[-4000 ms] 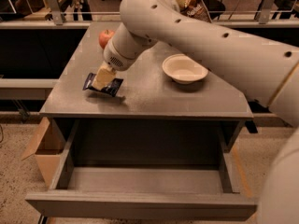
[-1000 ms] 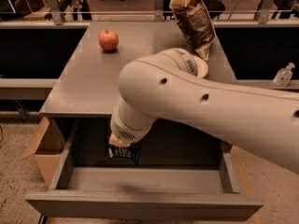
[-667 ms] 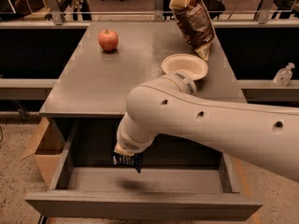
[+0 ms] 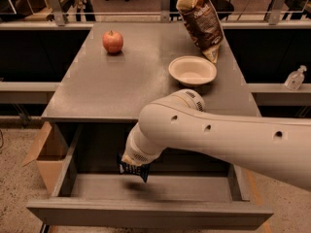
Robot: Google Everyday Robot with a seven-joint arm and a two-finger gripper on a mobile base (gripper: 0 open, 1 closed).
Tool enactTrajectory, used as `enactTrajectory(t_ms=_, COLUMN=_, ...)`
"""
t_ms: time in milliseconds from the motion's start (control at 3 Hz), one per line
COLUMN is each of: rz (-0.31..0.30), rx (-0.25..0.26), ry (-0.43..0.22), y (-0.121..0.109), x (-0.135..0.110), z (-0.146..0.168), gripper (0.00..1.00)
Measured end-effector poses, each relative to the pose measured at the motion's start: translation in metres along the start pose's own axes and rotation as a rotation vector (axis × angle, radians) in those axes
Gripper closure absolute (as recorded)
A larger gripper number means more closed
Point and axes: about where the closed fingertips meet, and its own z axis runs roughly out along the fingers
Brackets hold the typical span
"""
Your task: Place rxbar blueberry into top drawer
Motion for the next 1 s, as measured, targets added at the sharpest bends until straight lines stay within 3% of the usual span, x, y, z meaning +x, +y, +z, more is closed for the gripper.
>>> enactTrajectory(t_ms=1000, rz=-0.007, rx=0.008, ry=-0.001, y=0.0006, x=-0.0021, z=-0.0038, gripper=0.13)
